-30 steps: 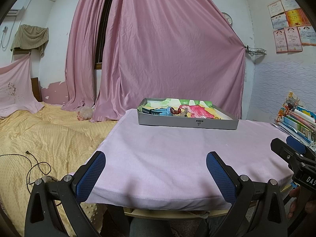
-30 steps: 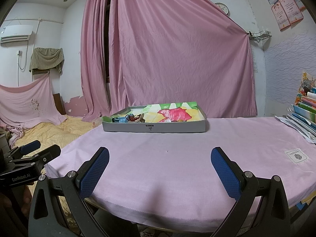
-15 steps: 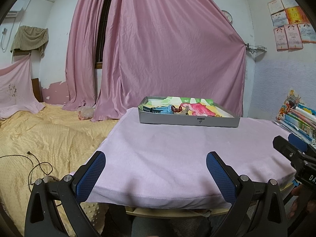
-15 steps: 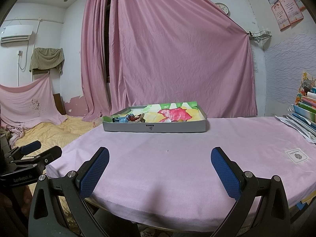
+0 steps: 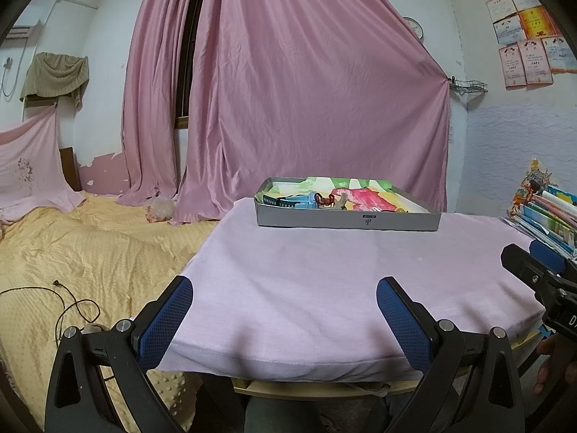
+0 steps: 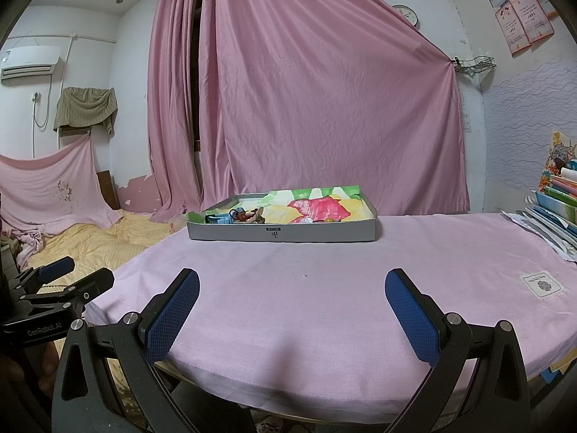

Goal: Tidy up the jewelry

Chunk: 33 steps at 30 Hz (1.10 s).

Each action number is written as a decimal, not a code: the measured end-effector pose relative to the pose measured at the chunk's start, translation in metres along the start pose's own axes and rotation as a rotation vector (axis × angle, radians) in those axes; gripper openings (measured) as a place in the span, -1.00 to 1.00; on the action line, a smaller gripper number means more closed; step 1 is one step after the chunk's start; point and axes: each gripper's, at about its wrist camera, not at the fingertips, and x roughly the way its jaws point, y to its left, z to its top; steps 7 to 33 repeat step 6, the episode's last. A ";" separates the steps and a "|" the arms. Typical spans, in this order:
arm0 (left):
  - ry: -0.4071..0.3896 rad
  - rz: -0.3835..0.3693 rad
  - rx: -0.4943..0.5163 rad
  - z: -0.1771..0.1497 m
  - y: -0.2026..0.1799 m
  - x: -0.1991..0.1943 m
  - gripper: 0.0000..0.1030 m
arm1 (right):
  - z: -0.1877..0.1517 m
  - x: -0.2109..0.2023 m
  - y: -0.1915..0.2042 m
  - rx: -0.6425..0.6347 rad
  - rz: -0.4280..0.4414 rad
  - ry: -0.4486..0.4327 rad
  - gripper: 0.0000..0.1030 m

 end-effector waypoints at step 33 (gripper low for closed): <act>0.000 0.001 0.000 0.000 0.000 0.000 0.99 | 0.000 0.000 0.000 0.001 0.000 -0.001 0.97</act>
